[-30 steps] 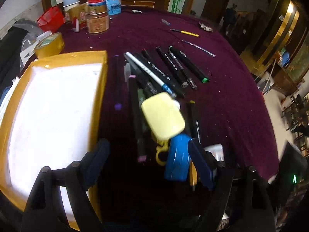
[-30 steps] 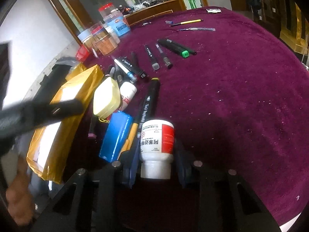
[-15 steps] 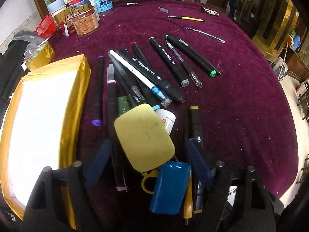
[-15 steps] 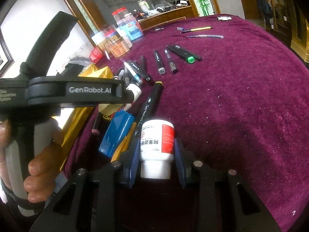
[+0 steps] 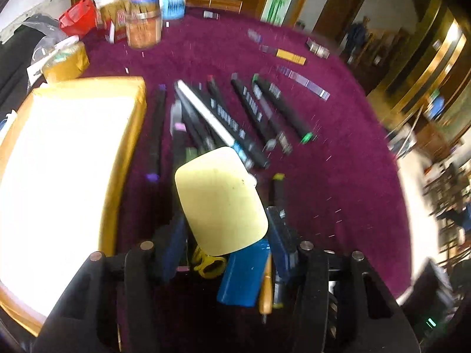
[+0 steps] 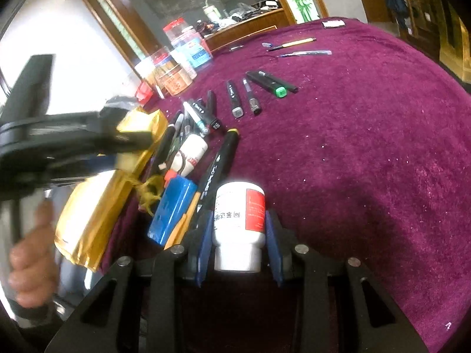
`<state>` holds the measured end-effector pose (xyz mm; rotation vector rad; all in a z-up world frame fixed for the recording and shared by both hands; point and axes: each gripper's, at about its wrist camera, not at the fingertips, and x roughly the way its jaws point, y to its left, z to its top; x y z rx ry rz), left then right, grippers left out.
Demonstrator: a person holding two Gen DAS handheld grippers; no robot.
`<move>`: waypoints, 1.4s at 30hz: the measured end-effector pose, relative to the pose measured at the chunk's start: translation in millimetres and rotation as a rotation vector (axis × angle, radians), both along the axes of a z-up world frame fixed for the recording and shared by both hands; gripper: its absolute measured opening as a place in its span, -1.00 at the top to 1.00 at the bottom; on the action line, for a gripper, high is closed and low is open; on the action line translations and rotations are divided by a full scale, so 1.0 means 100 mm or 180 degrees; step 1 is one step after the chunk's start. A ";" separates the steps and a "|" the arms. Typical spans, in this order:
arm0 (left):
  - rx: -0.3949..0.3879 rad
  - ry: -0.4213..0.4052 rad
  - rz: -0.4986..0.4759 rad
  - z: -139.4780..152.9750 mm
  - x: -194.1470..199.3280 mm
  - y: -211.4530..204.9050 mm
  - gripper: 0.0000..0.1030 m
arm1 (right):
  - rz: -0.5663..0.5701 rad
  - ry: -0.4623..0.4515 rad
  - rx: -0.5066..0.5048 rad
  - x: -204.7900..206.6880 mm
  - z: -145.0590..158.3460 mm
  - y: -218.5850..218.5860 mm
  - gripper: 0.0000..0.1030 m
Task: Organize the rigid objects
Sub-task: 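Carry both items into the yellow-rimmed white tray and open both tools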
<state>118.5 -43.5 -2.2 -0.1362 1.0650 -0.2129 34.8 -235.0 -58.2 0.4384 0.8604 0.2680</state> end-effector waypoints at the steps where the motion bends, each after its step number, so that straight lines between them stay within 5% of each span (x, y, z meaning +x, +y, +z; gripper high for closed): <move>1: -0.0046 -0.0066 0.0010 0.12 -0.04 0.07 0.03 | -0.0008 0.0014 0.0033 0.01 0.00 -0.02 0.40; 8: -0.0292 -0.0239 0.0068 0.56 -0.36 0.56 0.03 | 0.0026 -0.0365 0.0006 -0.09 0.42 0.07 0.40; 15: -0.0216 -0.0501 0.0459 0.85 -0.80 1.40 0.03 | 0.0907 -0.0677 0.0276 0.01 0.88 0.89 0.40; 21: 0.0179 -0.0200 0.0950 0.38 -0.72 1.98 0.03 | 0.1564 -0.0669 0.0106 0.17 0.90 1.87 0.40; 26: 0.0297 0.0001 0.1032 0.04 -0.60 2.10 0.02 | 0.1804 -0.0572 -0.0300 0.34 0.66 2.44 0.40; 35: 0.0480 0.0177 0.0935 -0.30 -0.49 2.10 0.02 | 0.1871 -0.0424 -0.0974 0.54 0.35 2.70 0.39; 42: 0.0634 0.0146 0.0984 -0.38 -0.49 2.14 -0.01 | 0.1819 -0.0350 -0.1070 0.53 0.25 2.75 0.39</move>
